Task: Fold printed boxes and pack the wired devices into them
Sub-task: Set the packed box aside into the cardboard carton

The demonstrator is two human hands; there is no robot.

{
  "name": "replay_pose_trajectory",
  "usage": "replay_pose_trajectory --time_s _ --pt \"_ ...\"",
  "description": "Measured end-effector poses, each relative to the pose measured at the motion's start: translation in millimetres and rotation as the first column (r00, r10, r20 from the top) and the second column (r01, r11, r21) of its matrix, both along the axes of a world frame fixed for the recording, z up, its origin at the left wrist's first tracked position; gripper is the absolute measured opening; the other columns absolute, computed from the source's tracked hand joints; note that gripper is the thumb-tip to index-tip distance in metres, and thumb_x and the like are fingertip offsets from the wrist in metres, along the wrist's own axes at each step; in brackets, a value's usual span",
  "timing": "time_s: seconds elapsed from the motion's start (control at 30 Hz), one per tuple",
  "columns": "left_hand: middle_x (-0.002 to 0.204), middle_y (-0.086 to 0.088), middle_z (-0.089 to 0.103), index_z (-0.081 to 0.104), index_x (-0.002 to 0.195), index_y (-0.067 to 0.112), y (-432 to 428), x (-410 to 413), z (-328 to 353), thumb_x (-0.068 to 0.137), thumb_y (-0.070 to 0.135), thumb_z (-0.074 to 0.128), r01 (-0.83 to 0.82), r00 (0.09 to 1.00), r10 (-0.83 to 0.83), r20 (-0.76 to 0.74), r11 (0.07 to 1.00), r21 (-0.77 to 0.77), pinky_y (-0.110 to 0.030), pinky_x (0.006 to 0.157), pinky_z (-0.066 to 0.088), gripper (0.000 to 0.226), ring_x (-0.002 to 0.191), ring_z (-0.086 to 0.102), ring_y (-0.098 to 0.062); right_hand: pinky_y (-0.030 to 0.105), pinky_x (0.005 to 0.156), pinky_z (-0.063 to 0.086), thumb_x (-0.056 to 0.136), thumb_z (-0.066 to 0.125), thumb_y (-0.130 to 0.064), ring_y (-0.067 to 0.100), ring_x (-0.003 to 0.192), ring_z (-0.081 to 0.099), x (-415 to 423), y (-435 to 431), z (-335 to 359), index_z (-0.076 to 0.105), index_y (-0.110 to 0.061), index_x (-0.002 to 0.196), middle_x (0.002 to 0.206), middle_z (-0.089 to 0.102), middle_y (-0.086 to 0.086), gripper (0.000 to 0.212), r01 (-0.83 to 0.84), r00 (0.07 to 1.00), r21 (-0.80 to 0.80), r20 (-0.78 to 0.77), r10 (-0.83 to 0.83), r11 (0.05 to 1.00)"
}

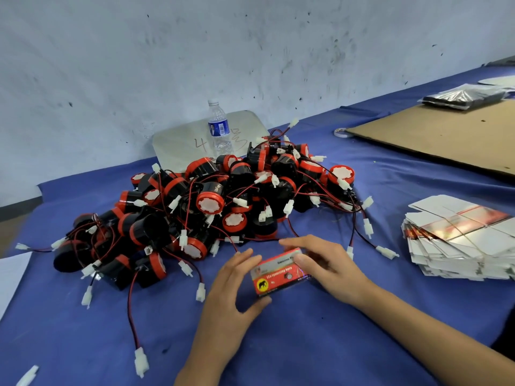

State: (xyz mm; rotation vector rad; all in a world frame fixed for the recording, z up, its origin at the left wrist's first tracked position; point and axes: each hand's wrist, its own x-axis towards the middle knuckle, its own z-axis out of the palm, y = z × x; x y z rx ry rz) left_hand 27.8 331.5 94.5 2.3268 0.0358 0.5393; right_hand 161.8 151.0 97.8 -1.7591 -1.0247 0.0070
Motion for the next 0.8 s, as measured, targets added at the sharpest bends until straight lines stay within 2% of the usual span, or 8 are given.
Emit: replay_pose_trajectory --time_s 0.07,0.2,0.37,0.5,0.57,0.63,0.73,0.8 --pt "0.133 0.04 0.041 0.046 0.123 0.052 -5 0 2 0.078 0.032 0.078 -0.013 1.0 0.014 0.014 0.998 -0.058 -0.004 0.094 0.036 0.059 0.125 0.038 0.015 0.04 0.079 0.053 0.085 0.056 -0.054 0.017 0.094 0.063 -4 0 3 0.059 -0.049 0.114 0.102 0.067 -0.007 0.03 -0.043 0.998 -0.006 -0.053 0.043 0.999" --pt "0.112 0.033 0.059 0.055 0.11 0.044 -11 -1 4 0.074 0.024 0.083 -0.013 1.0 0.017 0.026 0.99 -0.137 -0.005 0.077 0.044 0.05 0.104 0.057 0.009 0.019 0.089 0.045 0.058 0.071 -0.074 0.006 0.105 0.057 -11 0 4 0.049 -0.045 0.115 0.111 0.059 -0.019 0.068 -0.124 0.989 -0.124 0.065 0.133 0.984" --pt "0.103 0.022 0.066 0.059 0.106 0.034 -10 0 9 0.067 0.049 0.077 0.01 1.0 -0.007 0.014 0.98 -0.197 -0.006 0.071 0.044 0.045 0.099 0.062 0.0 0.024 0.067 0.047 0.063 0.079 -0.058 0.007 0.08 0.06 -8 3 4 0.059 -0.015 0.094 0.086 0.064 -0.011 0.056 -0.059 0.995 -0.115 0.079 0.069 0.992" --pt "0.111 0.03 0.063 0.052 0.118 0.045 -13 3 3 0.078 0.025 0.079 -0.039 0.999 0.032 -0.034 0.963 -0.267 -0.003 0.077 0.042 0.053 0.102 0.059 0.01 0.029 0.073 0.053 0.069 0.083 -0.041 0.005 0.083 0.064 -4 4 1 0.059 -0.013 0.097 0.088 0.069 -0.007 0.046 -0.058 0.992 -0.125 -0.123 0.042 0.991" --pt "0.114 0.033 0.061 0.04 0.127 0.052 -12 4 3 0.083 0.018 0.074 -0.09 0.996 0.076 -0.055 0.932 -0.352 -0.002 0.079 0.042 0.065 0.104 0.055 0.017 0.024 0.068 0.049 0.073 0.083 -0.035 0.005 0.074 0.059 -3 5 2 0.056 -0.024 0.095 0.085 0.067 -0.005 0.036 0.027 0.988 -0.092 -0.152 -0.04 0.995" --pt "0.117 0.023 0.062 0.036 0.127 0.055 -9 4 5 0.087 0.019 0.069 -0.156 0.988 0.136 -0.077 0.895 -0.418 -0.006 0.078 0.044 0.063 0.101 0.058 0.013 0.02 0.064 0.041 0.076 0.081 -0.033 0.004 0.069 0.052 -2 1 4 0.05 -0.029 0.092 0.083 0.064 -0.006 0.035 0.172 0.97 -0.031 -0.168 -0.174 0.985" --pt "0.109 0.013 0.066 0.041 0.126 0.05 -4 2 4 0.09 0.017 0.065 -0.184 0.983 0.162 -0.089 0.877 -0.444 -0.009 0.075 0.045 0.054 0.094 0.061 0.008 0.017 0.062 0.039 0.082 0.076 -0.022 0.003 0.068 0.05 -3 -12 13 0.051 -0.02 0.092 0.074 0.06 -0.015 0.027 0.361 0.902 0.167 -0.311 -0.299 0.917" --pt "0.103 0.009 0.069 0.045 0.13 0.042 -3 2 2 0.091 0.015 0.063 -0.175 0.984 0.139 -0.112 0.886 -0.43 -0.013 0.075 0.047 0.051 0.094 0.063 0.001 0.018 0.062 0.04 0.087 0.069 -0.023 0.01 0.073 0.053 -9 -26 21 0.056 -0.012 0.095 0.082 0.062 -0.007 0.019 0.503 0.798 0.324 -0.532 -0.285 0.801"
